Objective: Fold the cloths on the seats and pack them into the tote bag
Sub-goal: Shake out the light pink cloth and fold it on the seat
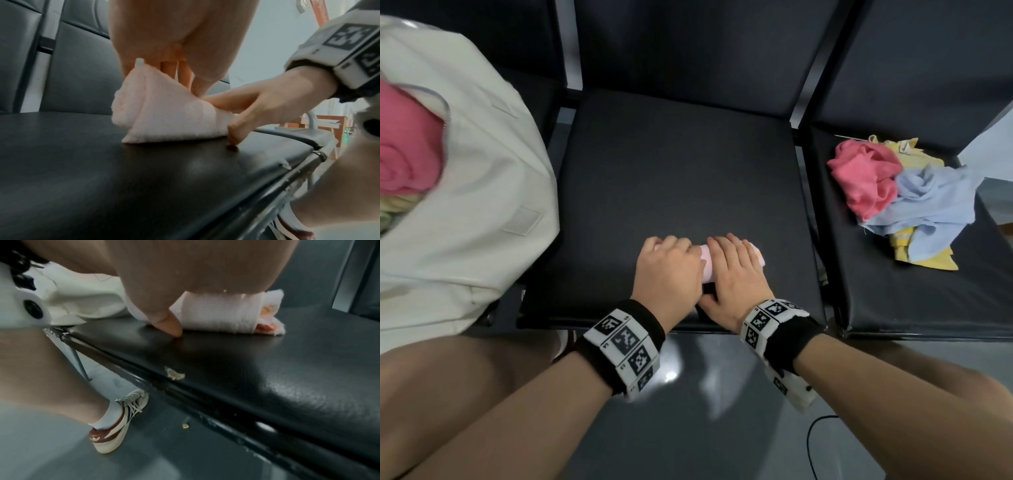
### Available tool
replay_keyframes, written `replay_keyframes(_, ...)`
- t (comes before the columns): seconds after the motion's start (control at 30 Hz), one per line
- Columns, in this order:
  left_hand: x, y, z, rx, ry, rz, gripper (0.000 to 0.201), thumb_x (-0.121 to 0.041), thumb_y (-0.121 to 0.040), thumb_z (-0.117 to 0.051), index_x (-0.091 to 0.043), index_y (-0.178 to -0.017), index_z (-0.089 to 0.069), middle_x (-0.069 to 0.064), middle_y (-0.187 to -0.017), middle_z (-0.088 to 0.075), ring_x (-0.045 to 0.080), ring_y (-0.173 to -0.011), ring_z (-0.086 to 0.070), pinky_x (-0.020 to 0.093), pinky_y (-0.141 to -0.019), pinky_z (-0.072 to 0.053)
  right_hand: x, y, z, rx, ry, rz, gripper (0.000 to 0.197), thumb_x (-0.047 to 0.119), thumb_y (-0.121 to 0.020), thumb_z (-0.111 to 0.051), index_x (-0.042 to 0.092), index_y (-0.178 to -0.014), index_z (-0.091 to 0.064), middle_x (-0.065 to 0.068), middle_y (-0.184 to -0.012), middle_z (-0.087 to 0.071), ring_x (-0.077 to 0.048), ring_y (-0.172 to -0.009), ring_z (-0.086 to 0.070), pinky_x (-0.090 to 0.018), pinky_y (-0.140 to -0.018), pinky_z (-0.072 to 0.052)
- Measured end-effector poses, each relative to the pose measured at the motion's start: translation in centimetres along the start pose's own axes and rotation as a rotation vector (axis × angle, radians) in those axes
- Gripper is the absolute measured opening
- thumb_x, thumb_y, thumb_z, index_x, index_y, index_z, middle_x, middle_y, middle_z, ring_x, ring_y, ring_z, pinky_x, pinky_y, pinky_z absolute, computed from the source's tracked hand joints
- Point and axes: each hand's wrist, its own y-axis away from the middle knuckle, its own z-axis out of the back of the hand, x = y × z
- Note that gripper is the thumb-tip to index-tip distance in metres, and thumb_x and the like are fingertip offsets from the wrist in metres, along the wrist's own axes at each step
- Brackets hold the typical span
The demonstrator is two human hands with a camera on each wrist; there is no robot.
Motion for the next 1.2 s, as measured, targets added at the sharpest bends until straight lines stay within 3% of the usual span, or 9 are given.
replay_keyframes(0.1,-0.8,0.6,0.0,0.161,-0.041,0.033,0.064,-0.043,-0.079,-0.032,-0.009,-0.126,-0.059,0.004,-0.120,-0.063,0.024,-0.114,-0.054,0.052,-0.111,-0.028,-0.3,-0.7,-0.2,0.014,0.023,0.023,0.085,0.052,-0.074,-0.035,0.004,-0.145,-0.038,-0.010,-0.145,-0.043,-0.032,-0.139,-0.033,-0.046,-0.120,-0.018)
replay_keyframes(0.23,-0.6,1.2,-0.8,0.265,-0.135,0.036,0.083,-0.049,-0.076,-0.044,-0.007,-0.147,-0.032,0.009,-0.139,-0.045,0.029,-0.125,-0.043,0.059,-0.113,-0.019,-0.6,-1.4,0.4,0.053,0.061,0.043,0.085,0.048,-0.065,-0.053,0.012,-0.140,-0.039,-0.004,-0.138,-0.043,-0.026,-0.130,-0.037,-0.042,-0.119,-0.016)
replay_keyframes(0.4,-0.4,2.1,0.2,0.294,-0.123,0.073,0.079,-0.046,-0.076,-0.056,-0.013,-0.144,-0.034,0.003,-0.135,-0.046,0.025,-0.117,-0.044,0.047,-0.103,-0.030,1.0,-1.2,1.7,0.124,0.156,-0.001,0.063,0.035,-0.069,-0.064,0.016,-0.127,-0.046,-0.003,-0.123,-0.051,-0.027,-0.117,-0.047,-0.043,-0.113,-0.028)
replay_keyframes(0.63,-0.2,4.6,4.4,0.473,-0.076,0.187,0.058,-0.030,-0.080,-0.066,-0.024,-0.131,-0.040,-0.001,-0.131,-0.051,0.023,-0.124,-0.045,0.046,-0.100,-0.031,4.7,1.4,5.4,0.378,0.134,-0.015,0.049,0.030,-0.083,-0.063,0.020,-0.126,-0.042,-0.004,-0.128,-0.054,-0.026,-0.123,-0.050,-0.044,-0.103,-0.036)
replay_keyframes(0.8,1.9,5.7,8.8,0.240,-0.049,0.245,0.069,-0.030,-0.077,-0.067,-0.029,-0.140,-0.039,-0.003,-0.142,-0.042,0.021,-0.139,-0.031,0.045,-0.114,-0.023,8.2,1.1,10.9,0.337,-0.017,-0.042,0.046,0.036,-0.083,-0.062,0.020,-0.122,-0.045,-0.004,-0.119,-0.060,-0.027,-0.105,-0.061,-0.035,-0.083,-0.048)
replay_keyframes(0.9,3.2,5.6,12.7,0.080,-0.013,0.324,0.090,-0.026,-0.079,-0.069,-0.027,-0.154,-0.019,0.007,-0.163,-0.012,0.026,-0.152,-0.001,0.046,-0.123,-0.007,10.6,0.1,14.9,0.281,-0.130,-0.055,0.049,0.039,-0.083,-0.063,0.017,-0.123,-0.046,-0.006,-0.116,-0.061,-0.028,-0.100,-0.063,-0.036,-0.079,-0.052)
replay_keyframes(0.97,4.2,5.5,15.7,-0.045,0.051,0.338,0.096,-0.016,-0.081,-0.068,-0.024,-0.158,-0.010,0.012,-0.165,0.003,0.029,-0.152,0.010,0.043,-0.124,0.000,12.4,-0.7,17.4,0.241,-0.237,-0.067,0.051,0.043,-0.082,-0.063,0.016,-0.122,-0.046,-0.007,-0.112,-0.062,-0.027,-0.094,-0.063,-0.034,-0.074,-0.052)
replay_keyframes(1.1,6.6,5.6,21.3,-0.362,0.274,0.330,0.085,0.008,-0.083,-0.054,-0.018,-0.157,-0.022,0.008,-0.166,0.000,0.024,-0.153,0.005,0.032,-0.123,-0.001,16.6,-2.6,21.6,0.146,-0.509,-0.077,0.050,0.046,-0.080,-0.065,0.019,-0.119,-0.047,-0.002,-0.102,-0.059,-0.022,-0.084,-0.060,-0.032,-0.068,-0.049)
replay_keyframes(1.2,8.8,6.4,23.5,-0.542,0.409,0.426,0.065,0.002,-0.090,-0.050,-0.013,-0.151,-0.034,0.006,-0.165,-0.010,0.021,-0.152,-0.009,0.027,-0.122,-0.010,20.3,-3.9,23.3,0.082,-0.715,-0.086,0.051,0.042,-0.078,-0.065,0.025,-0.122,-0.046,0.001,-0.102,-0.061,-0.017,-0.081,-0.062,-0.030,-0.062,-0.052)
